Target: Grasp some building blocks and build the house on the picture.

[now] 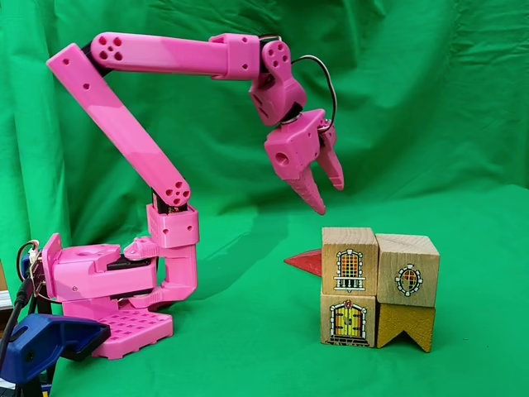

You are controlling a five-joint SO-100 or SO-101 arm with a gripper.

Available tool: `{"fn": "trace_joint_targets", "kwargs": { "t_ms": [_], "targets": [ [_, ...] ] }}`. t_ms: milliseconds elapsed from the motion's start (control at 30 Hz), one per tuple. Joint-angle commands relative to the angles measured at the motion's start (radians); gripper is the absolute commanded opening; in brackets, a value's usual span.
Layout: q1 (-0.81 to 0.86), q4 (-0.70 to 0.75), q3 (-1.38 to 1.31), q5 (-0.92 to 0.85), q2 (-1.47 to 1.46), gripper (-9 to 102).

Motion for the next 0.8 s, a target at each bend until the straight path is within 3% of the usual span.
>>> {"fn": "trace_joint_targets", "kwargs": {
  "t_ms": [0, 767],
  "targets": [
    [-0.006, 0.003, -0.041, 0.011, -0.009, 25],
    [-0.009, 0.005, -0.127, 0.012, -0.290, 25]
  ]
}}
